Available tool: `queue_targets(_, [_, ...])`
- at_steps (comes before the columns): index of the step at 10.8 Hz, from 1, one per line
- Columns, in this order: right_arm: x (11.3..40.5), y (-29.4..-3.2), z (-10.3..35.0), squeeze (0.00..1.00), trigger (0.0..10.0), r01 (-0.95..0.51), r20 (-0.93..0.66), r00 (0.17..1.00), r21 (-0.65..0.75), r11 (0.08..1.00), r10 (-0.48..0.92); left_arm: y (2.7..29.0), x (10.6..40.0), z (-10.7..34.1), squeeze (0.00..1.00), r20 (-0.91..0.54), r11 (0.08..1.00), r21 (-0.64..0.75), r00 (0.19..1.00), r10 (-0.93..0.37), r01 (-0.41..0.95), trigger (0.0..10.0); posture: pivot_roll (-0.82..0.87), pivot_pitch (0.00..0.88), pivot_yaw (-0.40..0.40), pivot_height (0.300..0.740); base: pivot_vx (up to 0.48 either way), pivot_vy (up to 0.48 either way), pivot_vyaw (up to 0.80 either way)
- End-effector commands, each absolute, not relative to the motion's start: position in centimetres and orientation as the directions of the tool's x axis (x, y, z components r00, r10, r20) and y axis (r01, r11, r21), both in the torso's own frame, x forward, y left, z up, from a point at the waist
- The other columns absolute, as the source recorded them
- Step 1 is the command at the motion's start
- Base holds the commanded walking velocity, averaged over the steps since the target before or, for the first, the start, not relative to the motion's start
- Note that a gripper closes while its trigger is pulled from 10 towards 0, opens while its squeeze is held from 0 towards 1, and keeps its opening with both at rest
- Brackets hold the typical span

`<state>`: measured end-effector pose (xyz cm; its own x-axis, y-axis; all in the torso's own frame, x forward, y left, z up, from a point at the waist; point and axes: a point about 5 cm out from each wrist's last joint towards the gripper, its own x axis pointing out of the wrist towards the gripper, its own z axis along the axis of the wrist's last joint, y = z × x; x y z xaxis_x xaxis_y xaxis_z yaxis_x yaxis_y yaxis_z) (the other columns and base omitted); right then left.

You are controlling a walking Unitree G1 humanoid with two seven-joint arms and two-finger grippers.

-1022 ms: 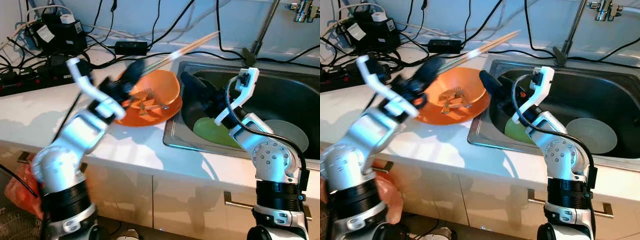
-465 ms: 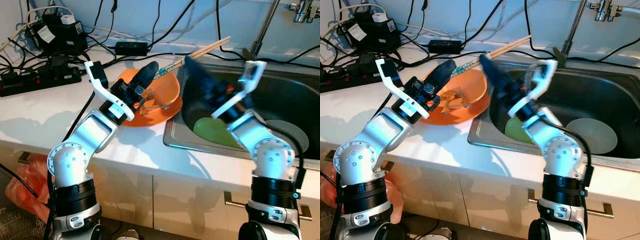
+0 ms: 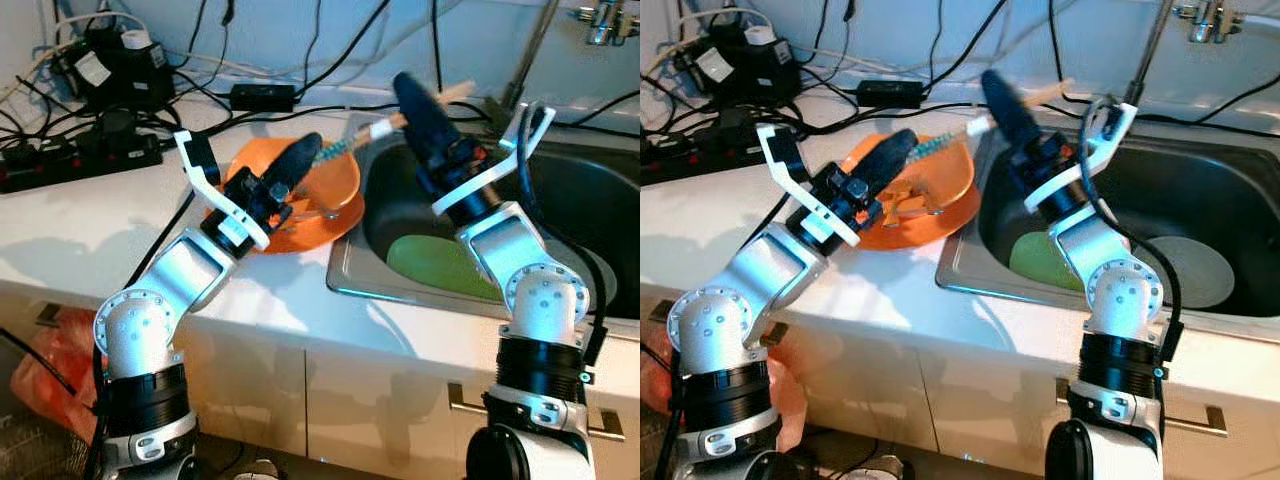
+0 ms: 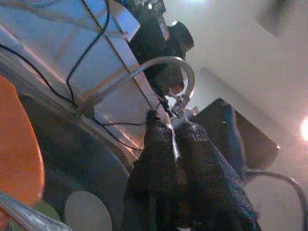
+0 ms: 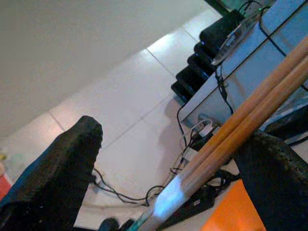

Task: Kitchen organization

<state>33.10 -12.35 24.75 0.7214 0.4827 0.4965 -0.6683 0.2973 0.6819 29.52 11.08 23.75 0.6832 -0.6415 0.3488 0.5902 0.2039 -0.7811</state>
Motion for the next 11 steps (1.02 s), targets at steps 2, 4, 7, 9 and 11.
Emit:
queue_targets(2, [33.57,-12.53,25.7,0.0,2.6,-0.685,0.541,0.712,0.675,0.273,0.449,10.55,28.91,24.03,0.0,0.363,0.175,-0.764,0.637,-0.68,0.621,0.0,0.19,0.016,0.038,0.74,0.0,0.0,0.0])
queue_targets(4, [33.74,-12.61,25.78,0.0,0.0,-0.683,0.544,0.714,0.68,0.268,0.44,10.5,28.87,23.97,0.0,0.361,0.175,-0.764,0.636,-0.682,0.621,0.0,0.19,0.016,0.038,0.74,0.0,0.0,0.0])
queue_targets(7, [33.66,-12.78,25.56,0.0,0.0,-0.677,0.536,0.72,0.681,0.278,0.44,10.34,28.81,23.83,0.0,0.353,0.179,-0.77,0.643,-0.68,0.613,0.0,0.18,0.019,0.037,0.74,0.0,0.0,0.0])
queue_targets(9, [33.83,-12.91,25.53,0.0,0.0,-0.674,0.536,0.725,0.683,0.281,0.433,10.34,28.95,23.83,0.0,0.349,0.19,-0.771,0.653,-0.673,0.608,0.0,0.18,0.019,0.037,0.74,0.0,0.0,0.0])
queue_targets(11, [33.84,-12.78,25.55,0.0,0.0,-0.676,0.539,0.722,0.685,0.273,0.435,10.44,29.01,23.84,0.0,0.347,0.195,-0.772,0.658,-0.668,0.605,0.0,0.19,0.019,0.038,0.74,0.0,0.0,0.0])
